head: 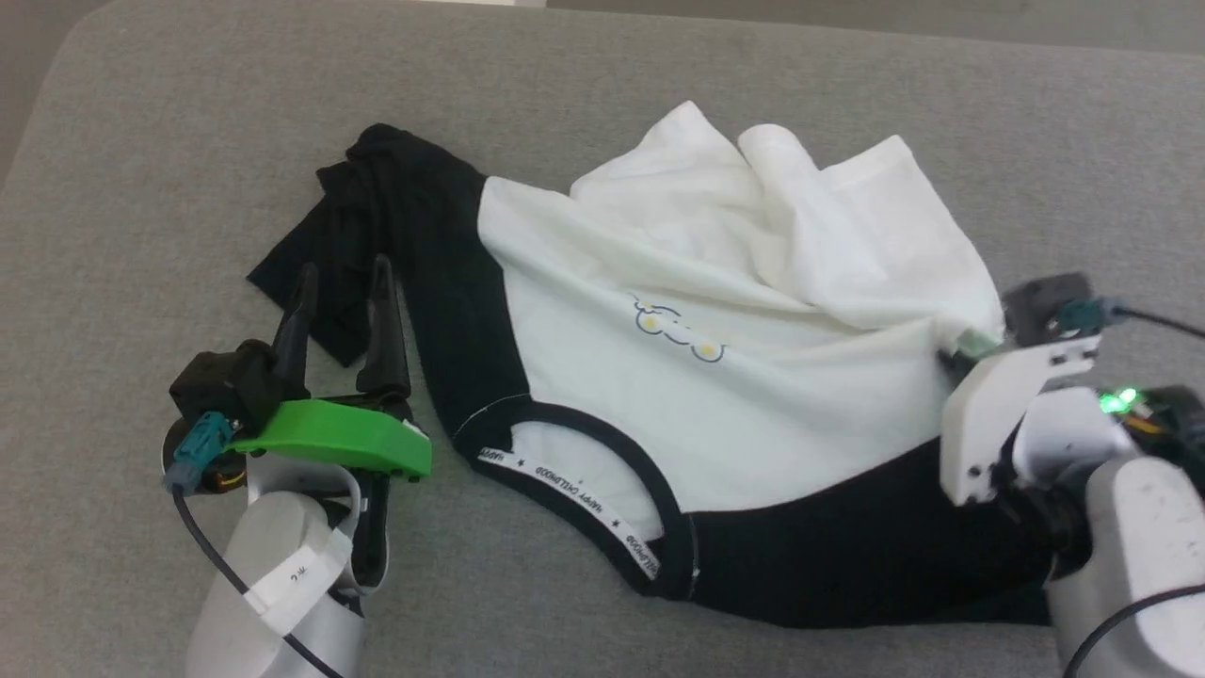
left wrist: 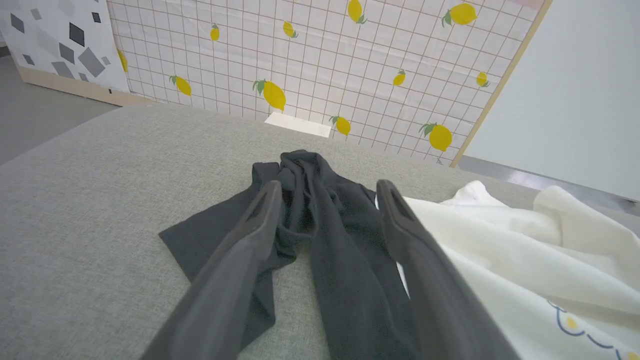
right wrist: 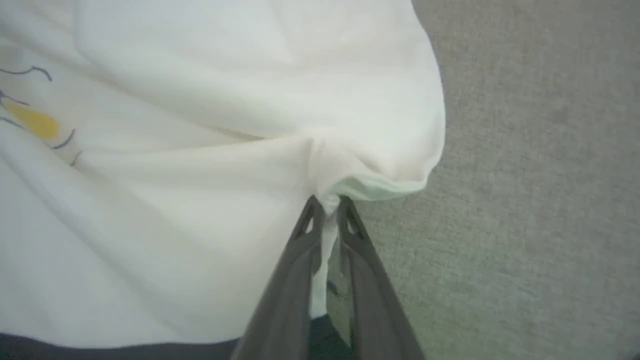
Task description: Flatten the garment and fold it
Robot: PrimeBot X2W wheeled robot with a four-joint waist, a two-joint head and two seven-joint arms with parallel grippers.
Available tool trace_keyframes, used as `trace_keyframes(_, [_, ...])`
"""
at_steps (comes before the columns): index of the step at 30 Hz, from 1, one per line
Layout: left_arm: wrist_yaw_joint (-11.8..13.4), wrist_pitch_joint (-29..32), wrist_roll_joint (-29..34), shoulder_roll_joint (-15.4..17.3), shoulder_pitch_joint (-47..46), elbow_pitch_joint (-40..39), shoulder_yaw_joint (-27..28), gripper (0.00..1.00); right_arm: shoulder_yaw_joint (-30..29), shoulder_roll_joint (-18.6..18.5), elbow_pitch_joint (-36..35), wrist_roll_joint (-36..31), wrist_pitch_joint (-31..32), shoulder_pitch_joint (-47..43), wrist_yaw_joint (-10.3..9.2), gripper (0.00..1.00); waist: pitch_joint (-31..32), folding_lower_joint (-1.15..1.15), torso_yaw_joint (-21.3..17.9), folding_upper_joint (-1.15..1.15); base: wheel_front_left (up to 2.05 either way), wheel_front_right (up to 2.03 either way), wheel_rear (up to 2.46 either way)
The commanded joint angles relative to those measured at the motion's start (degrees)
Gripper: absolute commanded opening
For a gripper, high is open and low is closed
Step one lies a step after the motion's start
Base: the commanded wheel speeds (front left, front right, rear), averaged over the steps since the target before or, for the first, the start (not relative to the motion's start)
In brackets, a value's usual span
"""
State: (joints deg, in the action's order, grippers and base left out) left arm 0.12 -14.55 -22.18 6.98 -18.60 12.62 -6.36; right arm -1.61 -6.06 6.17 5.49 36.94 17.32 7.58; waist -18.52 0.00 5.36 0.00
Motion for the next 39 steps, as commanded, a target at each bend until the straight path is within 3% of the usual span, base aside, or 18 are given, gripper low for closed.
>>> trace_keyframes(1, [-0.3, -0.4, 0.9, -0.3, 0.7, -0.5, 0.1, 1.0, -1.1, -0.3, 0.5, -1.6, -1.4, 2.7, -0.09, 0.0, -0.5, 0.0, 1.5, 0.0, 0.0, 0.0, 0.0])
trace_keyframes(11, [-2.3, -0.4, 2.2, -1.9, -1.2, 0.5, -0.4, 1.0, -2.4, -4.8, 11.3, -9.0, -13.0, 21.6, -0.09, 0.0, -2.5, 0.0, 5.0, 0.0, 0.0, 0.0, 0.0])
trace_keyframes(16, [-3.2, -0.4, 2.7, -2.7, -2.2, 1.5, -1.6, 1.0, -1.5, -6.2, 19.3, -9.1, -17.8, 28.0, -0.09, 0.0, -3.0, 0.0, 6.0, 0.0, 0.0, 0.0, 0.0])
trace_keyframes(17, [-3.4, -0.4, 2.8, -2.8, -2.3, 1.9, -1.9, 1.0, -1.8, -6.0, 21.1, -8.4, -18.2, 28.6, -0.09, 0.25, -2.9, 0.0, 6.0, 0.0, 0.0, 0.0, 0.0])
trace_keyframes(18, [-3.6, -0.4, 2.7, -3.0, -2.3, 2.4, -2.2, 1.0, -2.2, -5.7, 23.4, -7.2, -18.9, 28.9, -0.09, 1.0, -2.4, 0.0, 5.7, 0.0, 0.0, 0.0, 0.0])
trace_keyframes(24, [-4.1, 0.2, 2.1, -3.2, -1.3, 4.2, -3.5, 1.0, -3.4, -4.3, 21.7, -3.5, -25.2, 24.0, -0.09, 1.0, 1.0, 0.0, 3.0, 0.0, 0.0, 0.0, 0.0])
trace_keyframes(30, [-3.9, 5.3, 0.8, -2.9, -0.5, 4.8, -4.3, 1.0, -1.1, -1.9, 9.7, 0.3, -31.7, 11.8, -0.09, 1.0, 4.0, 0.0, -1.2, 0.0, 0.0, 0.0, 0.0])
trace_keyframes(35, [-2.0, 11.0, -0.4, -2.5, -0.9, 5.4, -3.7, 1.0, 0.0, 0.3, -1.6, 1.5, -33.3, 1.0, -0.09, 1.0, 5.0, 0.0, -4.3, 0.0, 0.0, 0.0, 0.0])
trace_keyframes(39, [1.9, 16.4, 0.5, -1.3, -2.2, 7.2, -2.9, 1.0, 0.7, 1.9, -7.9, 2.2, -32.9, -5.6, -0.09, 1.0, 4.9, 0.0, -6.0, 0.0, 0.0, 0.0, 0.0])
